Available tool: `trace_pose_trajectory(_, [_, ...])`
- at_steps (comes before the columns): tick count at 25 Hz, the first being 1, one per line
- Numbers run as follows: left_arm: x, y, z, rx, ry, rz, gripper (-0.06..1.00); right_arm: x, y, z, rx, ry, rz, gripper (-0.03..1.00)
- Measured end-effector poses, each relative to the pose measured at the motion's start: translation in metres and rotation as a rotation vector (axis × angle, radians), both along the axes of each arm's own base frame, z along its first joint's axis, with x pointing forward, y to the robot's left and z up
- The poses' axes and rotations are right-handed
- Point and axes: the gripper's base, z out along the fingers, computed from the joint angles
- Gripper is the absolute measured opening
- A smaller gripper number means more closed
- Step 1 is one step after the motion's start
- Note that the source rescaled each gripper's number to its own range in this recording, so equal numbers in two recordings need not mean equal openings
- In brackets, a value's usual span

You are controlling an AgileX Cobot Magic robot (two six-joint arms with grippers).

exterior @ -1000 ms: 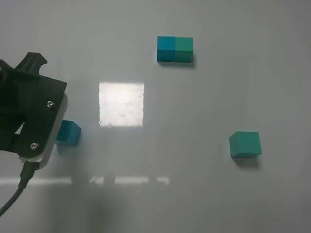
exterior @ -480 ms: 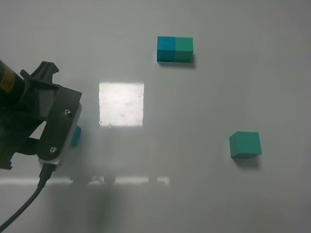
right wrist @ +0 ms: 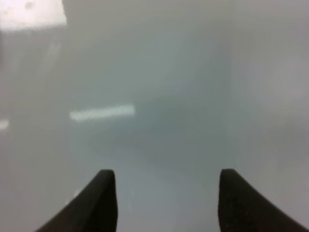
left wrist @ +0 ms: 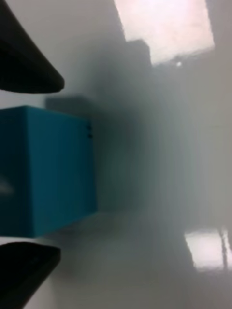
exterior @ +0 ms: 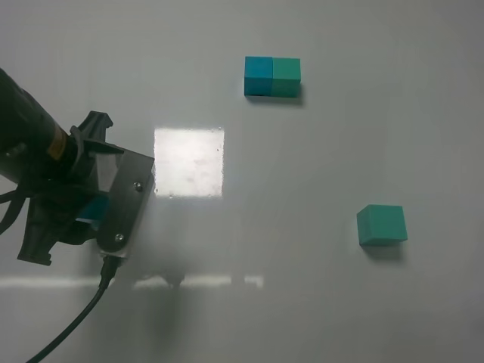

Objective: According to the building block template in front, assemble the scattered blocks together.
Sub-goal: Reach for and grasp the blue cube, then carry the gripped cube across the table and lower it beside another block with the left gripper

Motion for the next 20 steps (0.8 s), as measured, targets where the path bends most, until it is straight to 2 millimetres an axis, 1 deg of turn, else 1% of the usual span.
trace_pose_trajectory(1, [0.001,-0.001,-0.001,-0.001,0.002,0.003,0.77,0.0,0.0,0.0,0.0,0.0,0.0,0.09])
trace_pose_trajectory(2, [0.002,-0.002,-0.003,0.0,0.005,0.004,0.7,0.0,0.0,0.0,0.0,0.0,0.0,0.09])
trace_pose_trajectory(3, [0.002,-0.002,-0.004,0.0,0.007,0.005,0.53,0.0,0.0,0.0,0.0,0.0,0.0,0.09])
trace_pose_trajectory(4, [0.003,-0.002,-0.004,0.001,0.007,0.006,0.24,0.0,0.0,0.0,0.0,0.0,0.0,0.09])
trace_pose_trajectory(5, [0.003,-0.002,-0.004,0.003,0.007,0.006,0.0,0.0,0.0,0.0,0.0,0.0,0.0,0.09])
trace_pose_trajectory(6, [0.003,-0.002,-0.004,0.007,0.008,0.008,0.05,0.0,0.0,0.0,0.0,0.0,0.0,0.09])
trace_pose_trajectory(11, [0.004,0.002,-0.003,0.054,-0.011,0.013,0.04,0.0,0.0,0.0,0.0,0.0,0.0,0.09])
trace_pose_trajectory(13, [0.004,0.002,0.001,0.054,-0.02,0.019,0.04,0.0,0.0,0.0,0.0,0.0,0.0,0.09])
trace_pose_trajectory(15, [0.003,-0.001,0.011,0.04,-0.035,0.025,0.04,0.0,0.0,0.0,0.0,0.0,0.0,0.09])
trace_pose_trajectory(20, [-0.009,-0.025,0.05,-0.085,-0.119,-0.011,0.04,0.0,0.0,0.0,0.0,0.0,0.0,0.09])
